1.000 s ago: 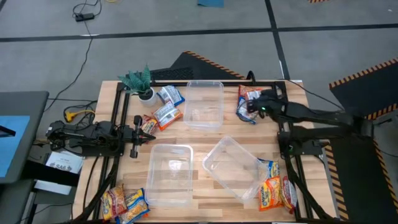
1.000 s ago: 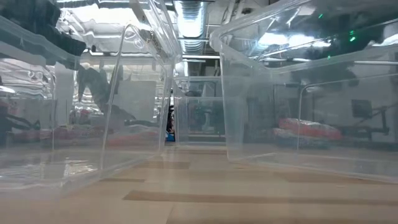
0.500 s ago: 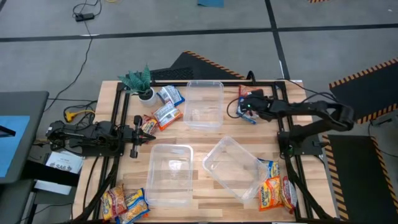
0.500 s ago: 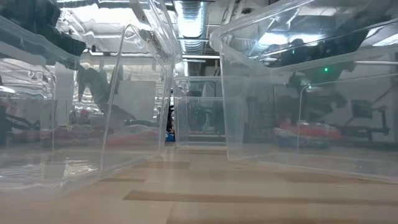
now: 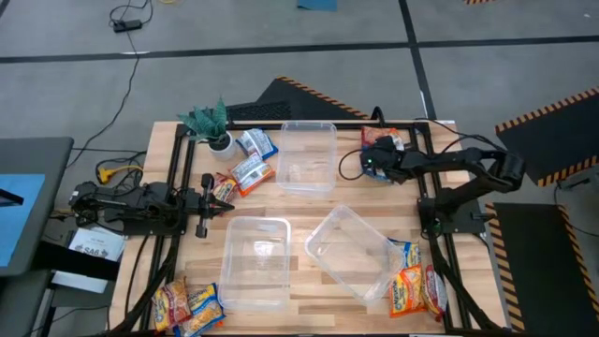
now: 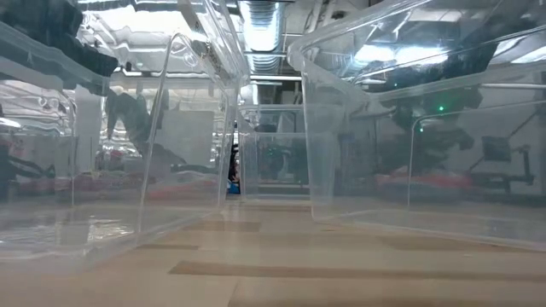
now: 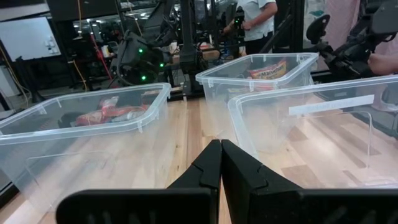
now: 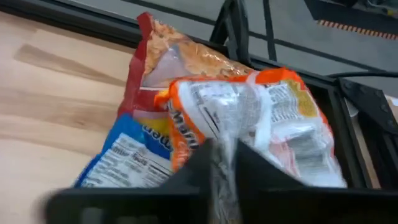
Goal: Sort Maruchan noodles
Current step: Put the orange noodle pack into the top transparent bin, then put the red noodle pack into the bottom right transparent bin
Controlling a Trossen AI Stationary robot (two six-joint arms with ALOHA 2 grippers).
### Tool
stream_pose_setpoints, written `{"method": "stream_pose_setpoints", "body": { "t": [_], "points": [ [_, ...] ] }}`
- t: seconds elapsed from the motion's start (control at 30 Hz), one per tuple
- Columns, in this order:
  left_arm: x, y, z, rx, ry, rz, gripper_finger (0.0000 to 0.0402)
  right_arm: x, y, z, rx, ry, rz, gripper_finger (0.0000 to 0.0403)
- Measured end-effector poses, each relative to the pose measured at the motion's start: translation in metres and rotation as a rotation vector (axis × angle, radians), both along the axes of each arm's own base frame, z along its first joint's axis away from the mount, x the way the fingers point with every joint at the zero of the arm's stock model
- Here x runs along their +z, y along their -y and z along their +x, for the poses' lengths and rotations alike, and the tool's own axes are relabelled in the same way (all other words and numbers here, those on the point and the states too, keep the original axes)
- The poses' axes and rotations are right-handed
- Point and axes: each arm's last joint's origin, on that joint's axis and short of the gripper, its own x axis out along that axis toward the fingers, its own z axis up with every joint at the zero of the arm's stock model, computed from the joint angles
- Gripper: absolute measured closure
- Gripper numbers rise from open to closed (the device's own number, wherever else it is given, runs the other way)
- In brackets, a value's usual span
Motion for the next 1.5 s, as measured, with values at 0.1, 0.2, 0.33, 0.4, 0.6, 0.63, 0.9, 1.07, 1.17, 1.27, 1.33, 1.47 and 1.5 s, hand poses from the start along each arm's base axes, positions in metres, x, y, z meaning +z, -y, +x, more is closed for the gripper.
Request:
{"method": "stream_pose_setpoints", "body": {
  "t": [0.1,0.2,0.33,0.4,0.6,0.63,0.9,1.07,1.17,1.27,1.33,1.47,1.5],
  "points": [
    [0.000,0.000,0.000,0.000,0.000,0.000,0.0401,0.005,-0.003,0.001,0.031,-0.004,0.011,0.0388],
    [0.000,0.000,0.000,0.000,0.001,0.000,0.0401,0.019,-0.008,0.004,0.067,0.000,0.028,0.0396],
    [0.000,0.000,0.000,0.000,0.000,0.000,0.0401,0.054,-0.014,0.012,0.107,0.029,-0.048,0.0397],
    [0.000,0.000,0.000,0.000,0.000,0.000,0.0401,0.071,-0.019,0.015,0.134,0.037,-0.084,0.0397],
    [0.000,0.000,0.000,0.000,0.000,0.000,0.0401,0.123,-0.038,0.035,0.298,0.184,-0.224,0.0398],
    [0.000,0.000,0.000,0.000,0.001,0.000,0.0401,0.130,-0.042,0.041,0.347,0.219,-0.248,0.0398],
    [0.000,0.000,0.000,0.000,0.001,0.000,0.0401,0.150,-0.079,0.088,0.764,0.497,-0.353,0.0398],
    [0.000,0.000,0.000,0.000,0.000,0.000,0.0401,0.132,-0.086,0.114,0.898,0.574,-0.320,0.0396],
    [0.000,0.000,0.000,0.000,0.001,0.000,0.0401,0.121,-0.086,0.125,0.908,0.578,-0.319,0.0369],
    [0.000,0.000,0.000,0.000,0.000,0.000,0.0401,0.118,-0.085,0.132,0.910,0.562,-0.309,0.0334],
    [0.000,0.000,0.000,0.000,0.000,0.000,0.0402,0.121,-0.084,0.134,0.908,0.560,-0.309,0.0308],
    [0.000,0.000,0.000,0.000,0.001,0.000,0.0401,0.134,-0.085,0.131,0.916,0.528,-0.304,0.0243],
    [0.000,0.000,0.000,0.000,0.000,0.000,0.0401,0.139,-0.086,0.128,0.927,0.502,-0.304,0.0225]
  ]
}}
